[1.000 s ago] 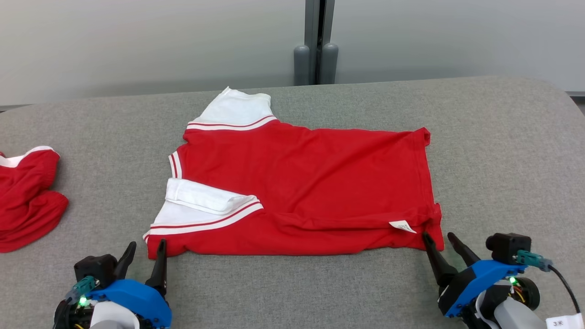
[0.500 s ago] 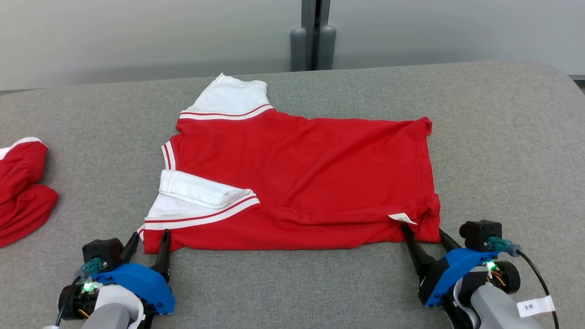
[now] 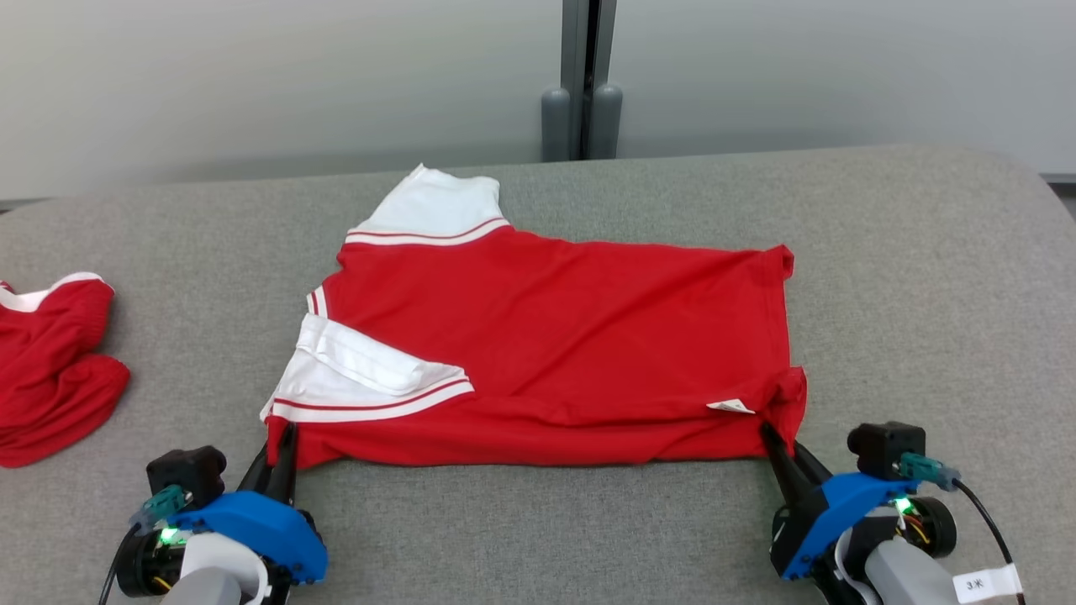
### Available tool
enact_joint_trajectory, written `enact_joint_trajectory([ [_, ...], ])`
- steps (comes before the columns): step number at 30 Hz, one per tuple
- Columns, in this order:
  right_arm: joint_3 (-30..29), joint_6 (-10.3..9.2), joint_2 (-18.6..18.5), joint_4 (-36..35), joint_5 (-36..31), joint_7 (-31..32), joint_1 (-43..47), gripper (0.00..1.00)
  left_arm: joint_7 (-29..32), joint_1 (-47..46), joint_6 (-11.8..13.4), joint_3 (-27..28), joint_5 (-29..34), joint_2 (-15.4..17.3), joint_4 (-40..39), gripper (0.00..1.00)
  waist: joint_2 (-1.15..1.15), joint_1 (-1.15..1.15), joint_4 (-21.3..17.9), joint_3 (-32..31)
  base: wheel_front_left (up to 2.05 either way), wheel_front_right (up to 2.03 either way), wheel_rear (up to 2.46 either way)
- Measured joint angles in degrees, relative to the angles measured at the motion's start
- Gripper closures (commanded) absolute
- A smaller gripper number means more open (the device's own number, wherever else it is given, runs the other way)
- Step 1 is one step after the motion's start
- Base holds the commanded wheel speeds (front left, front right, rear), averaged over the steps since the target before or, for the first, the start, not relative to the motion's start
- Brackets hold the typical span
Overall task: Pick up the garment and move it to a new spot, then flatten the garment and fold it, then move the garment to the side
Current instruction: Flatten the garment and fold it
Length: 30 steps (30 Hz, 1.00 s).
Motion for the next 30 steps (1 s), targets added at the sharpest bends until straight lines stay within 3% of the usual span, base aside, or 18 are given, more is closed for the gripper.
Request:
enact_joint_trajectory([
  [13, -0.9, 0.01, -4.0, -13.1, 1.4, -0.2, 14.5, 1.0, 0.0, 17.6, 1.3, 9.0, 5.1, -1.4, -13.6, 1.0, 0.0, -0.01, 1.0, -5.9, 0.0, 0.0, 0.0],
  [23, -3.7, 0.01, -5.7, -21.7, 0.9, 3.2, 24.7, 1.0, 0.0, 28.4, 2.8, 12.1, 7.7, -3.2, -21.8, 1.0, -0.01, -0.01, 1.8, -6.7, 0.0, 0.0, 0.0],
  [24, -4.8, 0.01, -5.4, -22.9, 0.9, 5.1, 26.2, 0.83, 0.0, 28.9, 3.0, 12.3, 8.9, -3.2, -22.2, 0.88, 0.0, 0.0, 1.9, -6.8, 0.0, 0.0, 0.0],
  [25, -5.3, 0.01, -5.2, -23.5, 0.8, 5.5, 26.7, 0.21, 0.0, 28.9, 3.1, 12.4, 9.5, -3.3, -22.6, 0.2, 0.0, 0.0, 1.9, -6.8, 0.0, 0.0, 0.0],
  [26, -5.8, 0.0, -5.2, -24.0, 0.2, 5.7, 27.1, 0.0, 0.0, 28.9, 3.1, 12.7, 9.7, -3.4, -23.0, 0.0, 0.0, 0.0, 2.0, -6.9, 0.0, 0.0, 0.0],
  [30, -7.3, 0.0, -5.9, -25.3, -4.0, 5.4, 27.4, 0.0, 0.0, 28.8, 3.0, 13.6, 10.9, -3.8, -24.6, 0.0, 0.0, 0.0, 1.9, -7.1, 0.0, 0.0, 0.0],
])
